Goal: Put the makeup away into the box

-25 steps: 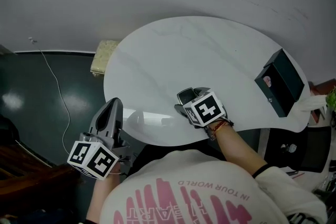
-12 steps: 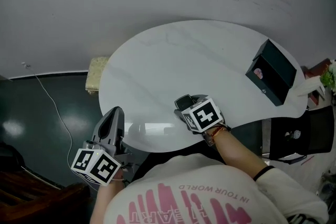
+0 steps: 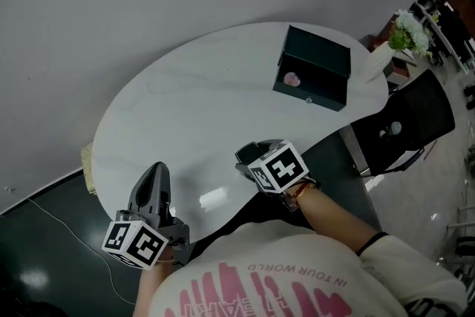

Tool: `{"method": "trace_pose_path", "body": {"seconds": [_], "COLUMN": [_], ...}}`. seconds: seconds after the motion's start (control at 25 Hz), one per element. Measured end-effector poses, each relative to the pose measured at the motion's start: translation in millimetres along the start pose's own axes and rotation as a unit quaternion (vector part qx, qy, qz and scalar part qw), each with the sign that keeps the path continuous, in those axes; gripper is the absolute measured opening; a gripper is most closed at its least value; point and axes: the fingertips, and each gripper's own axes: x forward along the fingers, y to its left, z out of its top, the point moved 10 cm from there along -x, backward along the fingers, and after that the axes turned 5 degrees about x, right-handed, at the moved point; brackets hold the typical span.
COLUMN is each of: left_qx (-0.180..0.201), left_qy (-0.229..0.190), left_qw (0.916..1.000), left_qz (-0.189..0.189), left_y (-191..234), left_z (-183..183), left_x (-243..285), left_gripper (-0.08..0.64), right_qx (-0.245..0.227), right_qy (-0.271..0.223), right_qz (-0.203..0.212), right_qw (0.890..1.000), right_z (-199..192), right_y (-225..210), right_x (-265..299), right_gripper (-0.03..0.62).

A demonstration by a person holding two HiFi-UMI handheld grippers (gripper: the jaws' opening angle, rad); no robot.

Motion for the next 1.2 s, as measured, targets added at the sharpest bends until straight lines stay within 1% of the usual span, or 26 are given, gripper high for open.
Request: {"method": "trace_pose_path", "body": {"seconds": [0.12,0.24,0.36,0.48,0.6,0.76,1.0,1.2], "left_qx": [0.004,0.004,0.003,0.005,0.008,0.006,0.003,0.004], "left_qy": [0.018,0.033,0.044,0.052,0.056,0.049,0.033,0.029], "left_qw": [0.9990,0.9969,0.9948,0.9934,0.9934,0.9949,0.9971,0.9986], "left_qz": [-0.040,-0.072,-0.092,-0.102,-0.099,-0.088,-0.069,-0.045], "left_y": [-16.9,-33.0,-47.7,-61.2,-71.5,-82.4,-104.3,-117.5], "left_z": [-2.2,-6.5,-10.4,-12.6,-13.7,-15.8,-15.3,-23.1], "left_x": [31.9,59.4,82.6,102.6,119.1,142.1,173.4,192.5], "left_gripper": [0.002,0.002,0.002,0.002,0.002,0.002,0.002,0.002], "right_qx": [0.024,0.058,0.088,0.110,0.121,0.135,0.127,0.116], "right_qy": [-0.010,-0.019,-0.032,-0.045,-0.055,-0.066,-0.089,-0.094], "right_qz": [-0.030,-0.054,-0.075,-0.095,-0.112,-0.124,-0.121,-0.109], "right_qw": [0.999,0.997,0.993,0.988,0.985,0.981,0.981,0.983], "right_z": [-11.7,-22.4,-29.8,-34.2,-33.5,-25.6,0.9,18.1], "right_y": [-28.8,-57.0,-83.9,-113.8,-145.8,-189.0,-242.2,-283.4], "right_x": [-18.8,-35.5,-53.8,-72.3,-87.5,-103.6,-121.6,-121.3], "right_gripper": [0.336,0.336,0.336,0.336,0.336,0.336,0.336,0.336]}}
